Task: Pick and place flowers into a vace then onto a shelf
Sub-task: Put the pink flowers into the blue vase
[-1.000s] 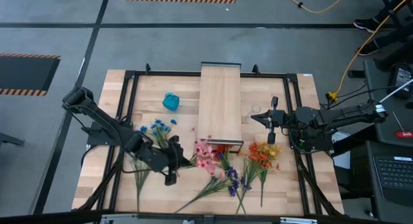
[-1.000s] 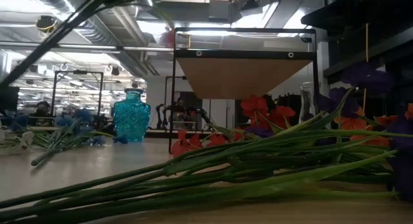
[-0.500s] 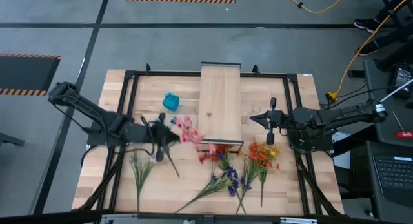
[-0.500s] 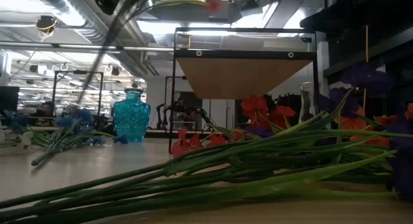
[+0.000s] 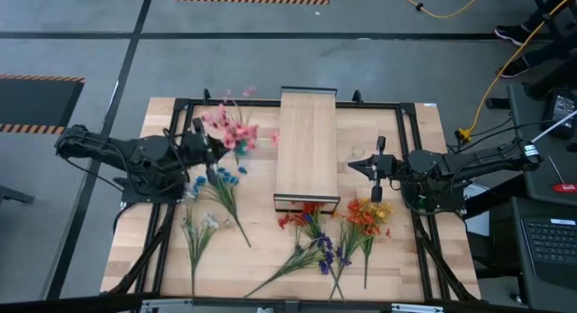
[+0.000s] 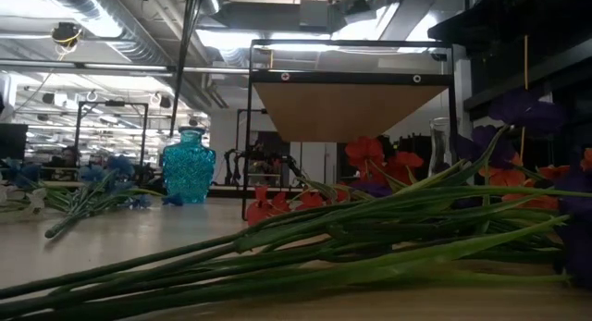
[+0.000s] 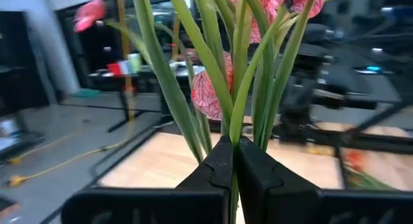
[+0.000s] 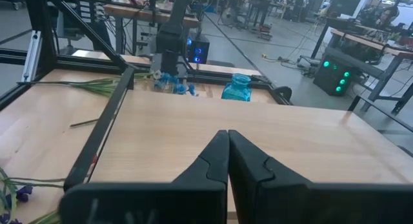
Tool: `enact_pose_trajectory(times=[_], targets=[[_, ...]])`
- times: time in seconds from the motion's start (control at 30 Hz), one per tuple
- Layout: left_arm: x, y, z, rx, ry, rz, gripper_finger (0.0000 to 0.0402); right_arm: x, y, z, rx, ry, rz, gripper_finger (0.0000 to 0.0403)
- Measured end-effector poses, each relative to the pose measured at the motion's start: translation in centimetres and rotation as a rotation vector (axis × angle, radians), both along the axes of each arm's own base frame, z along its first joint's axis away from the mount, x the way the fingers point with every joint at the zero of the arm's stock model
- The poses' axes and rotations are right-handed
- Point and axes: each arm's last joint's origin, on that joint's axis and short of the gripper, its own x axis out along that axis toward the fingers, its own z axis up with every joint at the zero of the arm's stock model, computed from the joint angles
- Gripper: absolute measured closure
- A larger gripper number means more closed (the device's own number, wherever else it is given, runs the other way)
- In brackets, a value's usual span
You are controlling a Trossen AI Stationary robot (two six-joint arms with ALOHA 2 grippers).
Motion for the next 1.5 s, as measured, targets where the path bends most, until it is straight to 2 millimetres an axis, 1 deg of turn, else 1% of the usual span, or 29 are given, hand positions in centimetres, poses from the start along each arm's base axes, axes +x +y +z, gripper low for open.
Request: enact_pose_trajectory(times=[0.3,0.43,0.67,0.9,1.13,1.27,1.5], targets=[[-0.1,2.2,1.7,0.107,-0.116,0.145,0.0398,0.0,0.0,0.0,-0.002,0.001,0.000,0.0395],[-0.2,3.1,1.9,0.117,-0.130,0.185,0.0398,0.0,0.0,0.0,-0.002,0.001,0.000,0.0395],[-0.3,4.1,1.6,0.092,-0.116,0.247,0.0398,0.0,0.0,0.0,-0.018,0.004,0.002,0.0395],[-0.3,4.7,1.1,0.059,-0.078,0.277,0.0398,0.0,0.0,0.0,-0.024,0.005,0.003,0.0395],[-0.3,5.1,1.0,0.059,-0.068,0.307,0.0398,0.0,0.0,0.0,-0.024,0.005,0.003,0.0395],[0.2,5.6,0.4,0.020,-0.043,0.335,0.0398,0.0,0.0,0.0,-0.025,0.005,0.003,0.0395],[2.1,6.7,-0.9,-0.002,0.026,0.377,0.0398,0.0,0.0,0.0,-0.025,0.005,0.003,0.0395]])
